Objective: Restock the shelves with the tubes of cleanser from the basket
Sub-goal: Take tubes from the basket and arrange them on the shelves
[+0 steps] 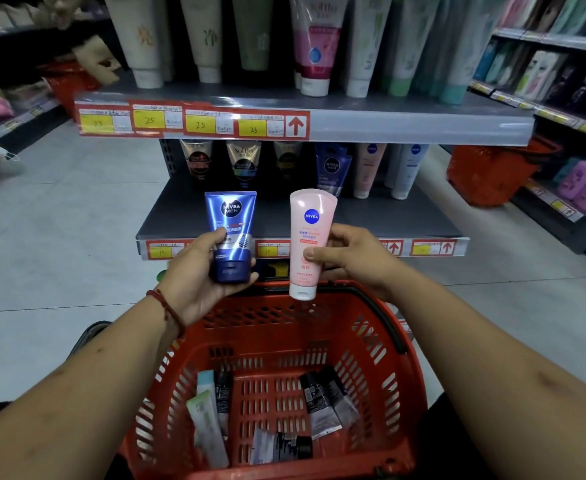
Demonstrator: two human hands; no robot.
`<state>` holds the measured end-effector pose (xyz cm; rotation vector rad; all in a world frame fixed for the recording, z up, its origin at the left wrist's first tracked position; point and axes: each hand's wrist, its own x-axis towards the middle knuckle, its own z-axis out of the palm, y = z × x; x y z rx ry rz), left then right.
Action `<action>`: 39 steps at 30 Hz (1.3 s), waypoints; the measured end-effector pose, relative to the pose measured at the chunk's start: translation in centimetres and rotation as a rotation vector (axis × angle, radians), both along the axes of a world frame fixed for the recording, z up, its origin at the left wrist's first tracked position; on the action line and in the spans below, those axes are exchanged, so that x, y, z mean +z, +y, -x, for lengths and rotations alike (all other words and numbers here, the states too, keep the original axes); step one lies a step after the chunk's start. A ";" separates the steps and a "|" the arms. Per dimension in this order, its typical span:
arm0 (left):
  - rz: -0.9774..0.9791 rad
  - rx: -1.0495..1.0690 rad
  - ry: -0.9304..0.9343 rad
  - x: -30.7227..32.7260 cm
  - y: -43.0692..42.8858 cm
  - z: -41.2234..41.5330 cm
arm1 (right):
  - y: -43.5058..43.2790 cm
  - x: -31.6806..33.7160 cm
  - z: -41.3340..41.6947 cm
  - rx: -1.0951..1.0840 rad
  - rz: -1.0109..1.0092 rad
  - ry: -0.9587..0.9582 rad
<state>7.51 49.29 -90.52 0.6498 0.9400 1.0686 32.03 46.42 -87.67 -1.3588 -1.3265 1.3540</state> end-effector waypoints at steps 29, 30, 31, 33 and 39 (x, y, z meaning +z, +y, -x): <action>-0.056 -0.013 0.201 -0.5 -0.3 -0.5 | 1.1 -0.5 -1.2 -0.008 -0.010 -0.023; -0.054 -0.006 0.197 -0.5 -0.1 -0.7 | 1.3 -0.6 -1.5 -0.007 -0.010 -0.027; -0.054 0.001 0.192 -0.6 0.1 -0.9 | 1.5 -0.6 -1.7 -0.007 -0.009 -0.028; -0.072 0.002 0.211 -0.5 0.7 -1.8 | 1.9 -0.6 -2.2 -0.009 -0.010 -0.025; -0.199 -0.014 0.323 1.0 4.1 -7.0 | 3.4 -0.8 -5.0 -0.069 -0.013 0.013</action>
